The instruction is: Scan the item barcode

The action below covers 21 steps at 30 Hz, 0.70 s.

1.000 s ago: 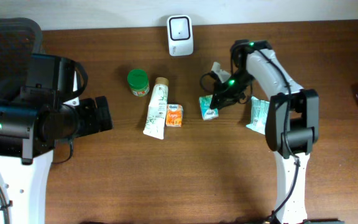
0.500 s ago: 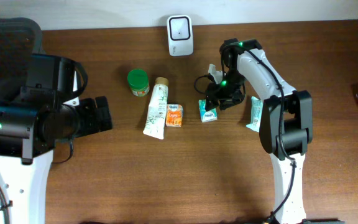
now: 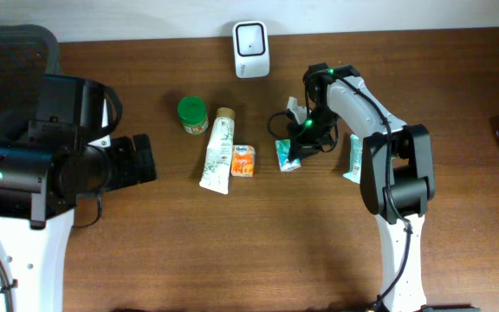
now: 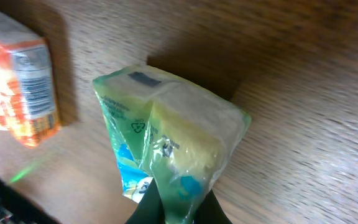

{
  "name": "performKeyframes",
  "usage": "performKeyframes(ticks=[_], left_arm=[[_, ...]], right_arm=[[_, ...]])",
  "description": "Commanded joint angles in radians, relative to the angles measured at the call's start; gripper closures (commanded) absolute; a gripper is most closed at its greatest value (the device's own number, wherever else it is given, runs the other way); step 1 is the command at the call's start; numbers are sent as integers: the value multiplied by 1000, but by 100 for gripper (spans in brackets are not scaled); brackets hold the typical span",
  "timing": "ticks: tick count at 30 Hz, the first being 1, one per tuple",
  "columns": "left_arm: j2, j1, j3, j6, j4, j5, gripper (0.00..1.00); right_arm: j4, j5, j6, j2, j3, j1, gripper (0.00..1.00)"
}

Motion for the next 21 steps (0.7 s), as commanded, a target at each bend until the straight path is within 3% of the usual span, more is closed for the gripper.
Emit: performKeyframes(ticks=[1, 4, 12, 19, 21], left_arm=[[-11, 0, 3, -10, 1, -3, 1], [-11, 0, 3, -10, 2, -3, 1], [-11, 0, 3, -10, 2, -3, 1], [-11, 0, 3, -10, 1, -4, 1], [-11, 0, 3, -10, 2, -3, 1]], right_arm=[[-32, -184, -85, -4, 52, -6, 96], [-118, -462, -294, -4, 129, -7, 96], [-140, -813, -394, -4, 148, -76, 96], [-148, -870, -414, -4, 148, -181, 96], [-198, -865, -538, -4, 148, -192, 96]])
